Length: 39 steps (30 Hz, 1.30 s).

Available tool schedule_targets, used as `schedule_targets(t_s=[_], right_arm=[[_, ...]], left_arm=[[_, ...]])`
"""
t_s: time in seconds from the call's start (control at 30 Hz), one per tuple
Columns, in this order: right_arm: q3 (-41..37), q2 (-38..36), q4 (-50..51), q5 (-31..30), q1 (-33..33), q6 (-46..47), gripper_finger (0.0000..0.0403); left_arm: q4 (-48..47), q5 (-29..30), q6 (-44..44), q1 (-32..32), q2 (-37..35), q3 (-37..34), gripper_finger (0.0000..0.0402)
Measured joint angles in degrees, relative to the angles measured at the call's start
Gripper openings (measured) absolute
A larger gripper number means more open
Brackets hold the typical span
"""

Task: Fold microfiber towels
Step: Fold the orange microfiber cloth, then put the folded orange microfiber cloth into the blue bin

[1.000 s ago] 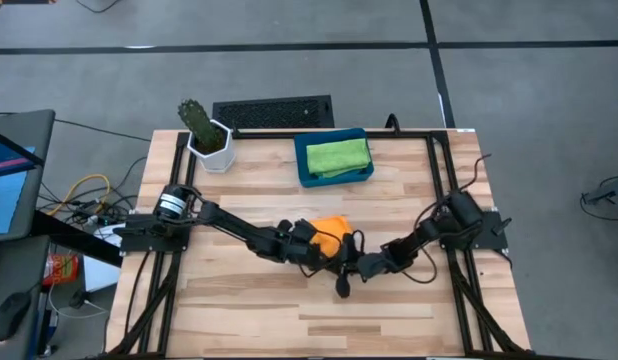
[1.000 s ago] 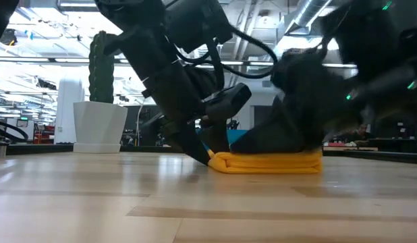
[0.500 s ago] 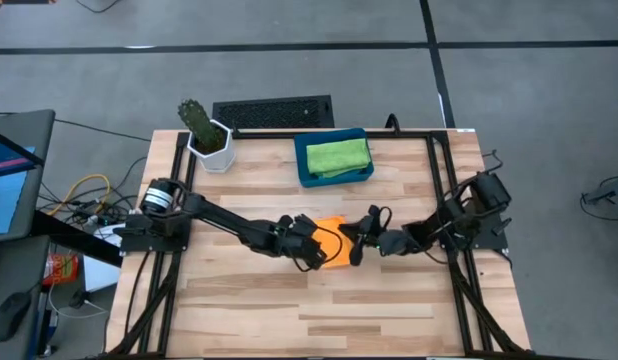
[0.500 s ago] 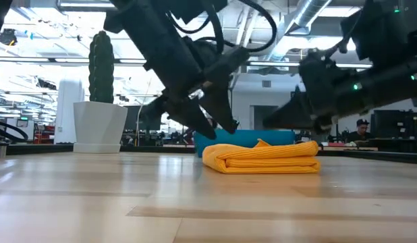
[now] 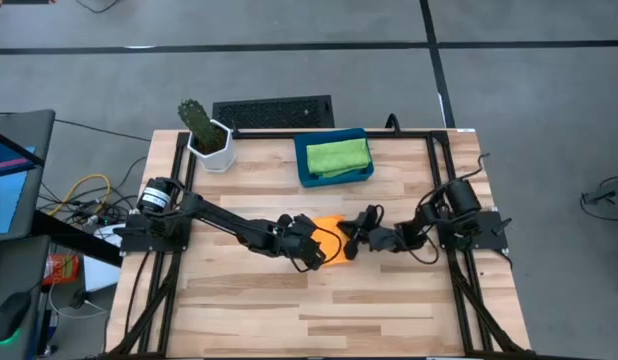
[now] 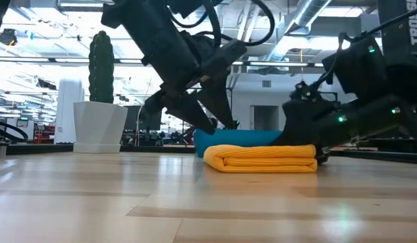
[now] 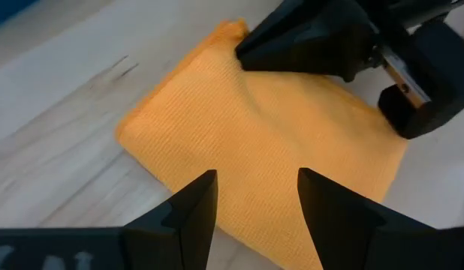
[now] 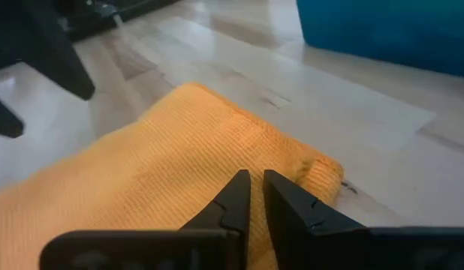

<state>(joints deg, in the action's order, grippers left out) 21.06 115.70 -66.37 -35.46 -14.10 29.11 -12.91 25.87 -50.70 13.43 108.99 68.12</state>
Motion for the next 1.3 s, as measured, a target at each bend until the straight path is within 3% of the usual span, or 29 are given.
schedule_targets(t_s=[0.1, 0.23, 0.37, 0.53, 0.7, 0.8, 0.9, 1.0, 1.07, 1.17, 1.3], right_arm=[[-0.88, -2.24, 0.02, 0.02, -0.99, -0.57, 0.0065], [-2.23, -10.59, -0.58, 0.11, -2.52, -1.52, 0.0065], [-1.48, -16.46, -0.31, 1.72, -7.94, -5.03, 0.0065], [1.25, -13.18, 5.29, -1.02, -13.88, -1.77, 0.0065], [2.17, -4.06, 5.76, -2.18, -16.95, 8.33, 0.0065], [2.14, -2.31, 4.60, -4.27, -17.92, 12.90, 0.0065], [1.82, -5.94, 4.99, -2.33, -18.53, 13.19, 0.0065], [2.45, -15.66, 5.86, -0.53, -18.38, 8.38, 0.0065], [2.90, -23.62, 12.50, -1.23, -16.81, 4.63, 0.0065], [8.14, -35.55, 37.75, -0.58, -12.94, -1.28, 0.0066], [21.31, -42.71, 75.11, 10.70, -2.88, -13.77, 0.0074]], left_arm=[[-0.18, -0.55, -0.04, 0.07, 0.00, 0.00, 0.0178], [-0.51, -3.14, -0.39, 0.07, -0.27, 0.00, 0.0178], [-0.92, -0.10, 1.21, 0.07, -2.43, 0.04, 0.0178], [-1.40, 1.30, 4.46, -1.52, -3.41, 0.02, 0.0178], [-1.65, -1.77, 4.59, -2.23, -3.41, 0.02, 0.0178], [-1.95, -3.63, 4.60, -2.23, -3.84, 0.01, 0.0178], [-1.85, -5.92, 4.60, -2.44, -6.27, 0.00, 0.0178], [-2.04, -8.38, 5.32, -2.66, -10.89, 0.00, 0.0178], [-2.56, -9.85, 6.50, -2.73, -15.23, 0.01, 0.0178], [-5.64, -10.62, 7.58, -2.71, -22.33, 0.03, 0.0178], [-10.48, -11.47, 7.11, -2.59, -30.21, 0.04, 0.0178]])
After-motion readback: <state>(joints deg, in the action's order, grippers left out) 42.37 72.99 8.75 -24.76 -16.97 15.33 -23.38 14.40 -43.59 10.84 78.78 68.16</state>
